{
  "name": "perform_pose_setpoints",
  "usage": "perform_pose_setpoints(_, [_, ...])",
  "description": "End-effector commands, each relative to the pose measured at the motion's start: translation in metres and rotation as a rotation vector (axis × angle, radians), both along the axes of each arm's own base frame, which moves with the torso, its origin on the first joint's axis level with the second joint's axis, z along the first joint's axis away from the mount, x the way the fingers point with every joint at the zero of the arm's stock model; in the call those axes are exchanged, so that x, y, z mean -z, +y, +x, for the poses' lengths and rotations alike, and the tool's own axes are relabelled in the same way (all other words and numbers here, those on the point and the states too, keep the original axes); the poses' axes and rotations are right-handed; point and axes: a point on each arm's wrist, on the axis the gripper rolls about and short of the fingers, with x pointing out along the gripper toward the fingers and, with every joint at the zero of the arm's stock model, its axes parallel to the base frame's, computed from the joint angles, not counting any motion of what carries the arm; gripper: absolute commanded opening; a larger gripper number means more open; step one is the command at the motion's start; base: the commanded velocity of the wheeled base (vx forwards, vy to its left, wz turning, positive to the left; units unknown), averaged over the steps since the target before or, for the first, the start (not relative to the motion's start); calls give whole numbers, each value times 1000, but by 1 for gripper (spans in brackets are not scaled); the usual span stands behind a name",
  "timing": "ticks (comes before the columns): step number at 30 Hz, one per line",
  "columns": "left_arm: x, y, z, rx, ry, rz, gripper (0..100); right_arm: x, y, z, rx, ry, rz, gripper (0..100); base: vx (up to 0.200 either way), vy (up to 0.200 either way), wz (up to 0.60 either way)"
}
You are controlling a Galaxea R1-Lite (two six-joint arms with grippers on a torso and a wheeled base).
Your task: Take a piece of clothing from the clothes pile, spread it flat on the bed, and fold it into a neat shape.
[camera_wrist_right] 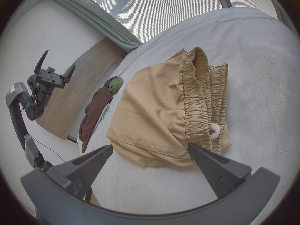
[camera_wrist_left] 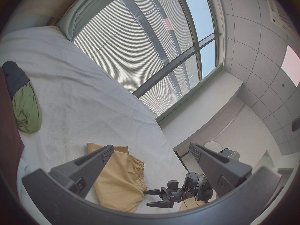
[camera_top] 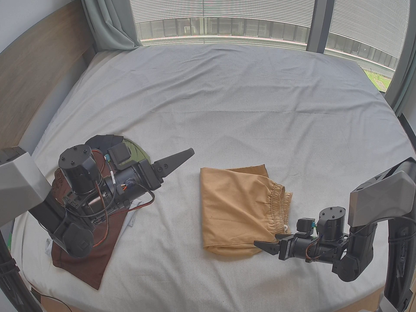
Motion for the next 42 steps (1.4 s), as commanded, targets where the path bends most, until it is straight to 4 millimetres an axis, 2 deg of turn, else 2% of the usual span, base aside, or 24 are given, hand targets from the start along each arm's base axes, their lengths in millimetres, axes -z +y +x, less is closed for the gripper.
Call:
perform_pose_setpoints(1, [-2, 1, -2, -2, -12, 6, 100, 15, -2, -3, -9, 37, -40, 100, 0, 0, 0])
perform_pose_setpoints(7, [-9, 4, -4, -8, -36, 4, 100, 15, -2, -3, -11, 39, -40, 100, 0, 0, 0])
perform_pose_setpoints(13, [-16, 16, -13, -33, -49, 3, 100, 11, 1, -4, -21, 25, -34, 100, 0, 0, 0])
perform_pose_setpoints(18, [-17, 21, -27, -32, -50, 16, 100, -1, 1, -3, -21, -12, -18, 100, 0, 0, 0])
perform_pose_setpoints(23, [-6, 24, -41, 3, -26, 40, 100, -19, 1, -2, -17, -69, 10, 100, 0, 0, 0])
perform_pose_setpoints(30, [-2, 35, -43, -31, -87, 99, 100, -44, -3, -5, -9, -134, 44, 100, 0, 0, 0])
perform_pose_setpoints(36, [10, 39, -50, -30, -114, 192, 100, -50, -8, -1, 13, -161, 51, 100, 0, 0, 0])
perform_pose_setpoints(37, [17, 41, -54, -22, -146, 257, 100, -50, -13, 1, 30, -162, 50, 100, 0, 0, 0])
perform_pose_setpoints(42, [27, 46, -58, 5, -257, 396, 100, -50, -22, 7, 67, -170, 49, 100, 0, 0, 0])
